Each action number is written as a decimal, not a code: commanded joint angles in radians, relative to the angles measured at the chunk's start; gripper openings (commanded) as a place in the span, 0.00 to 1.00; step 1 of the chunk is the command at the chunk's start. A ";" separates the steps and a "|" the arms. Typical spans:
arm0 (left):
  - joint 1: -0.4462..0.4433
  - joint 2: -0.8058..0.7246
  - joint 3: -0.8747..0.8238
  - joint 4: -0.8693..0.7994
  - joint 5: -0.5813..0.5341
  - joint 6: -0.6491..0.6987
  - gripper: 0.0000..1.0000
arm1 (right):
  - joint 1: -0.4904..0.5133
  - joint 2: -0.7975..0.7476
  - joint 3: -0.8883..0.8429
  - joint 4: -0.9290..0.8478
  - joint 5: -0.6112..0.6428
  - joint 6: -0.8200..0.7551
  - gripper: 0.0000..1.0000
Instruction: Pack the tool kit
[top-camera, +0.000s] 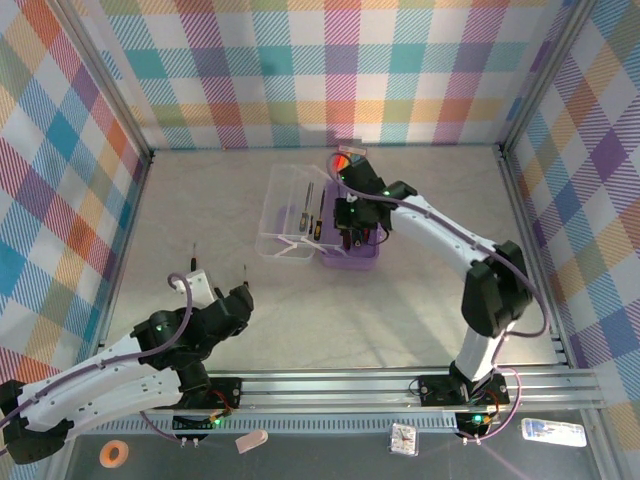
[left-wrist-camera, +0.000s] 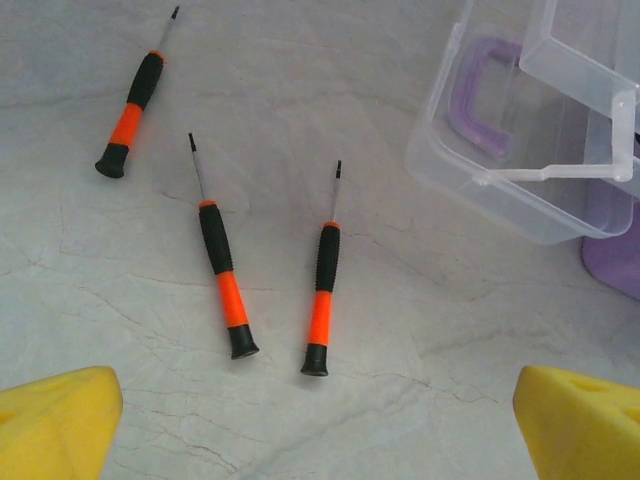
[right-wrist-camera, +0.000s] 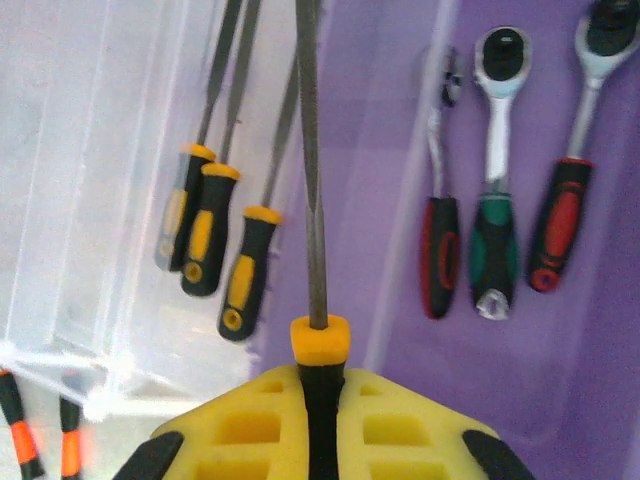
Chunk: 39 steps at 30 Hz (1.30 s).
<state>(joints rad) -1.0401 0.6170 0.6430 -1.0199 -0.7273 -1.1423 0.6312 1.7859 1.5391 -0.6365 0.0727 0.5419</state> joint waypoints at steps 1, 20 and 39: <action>-0.003 -0.033 -0.014 -0.069 -0.031 -0.047 1.00 | 0.002 0.080 0.056 0.017 -0.056 0.040 0.09; -0.003 -0.076 -0.016 -0.066 -0.040 -0.029 1.00 | 0.002 0.157 0.100 0.050 -0.059 0.105 0.22; -0.001 0.014 -0.022 0.035 -0.022 0.062 0.88 | 0.002 -0.252 -0.276 0.162 -0.027 0.059 0.29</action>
<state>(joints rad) -1.0401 0.6041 0.6415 -1.0447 -0.7418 -1.1313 0.6342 1.6394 1.3499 -0.5137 0.0151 0.6159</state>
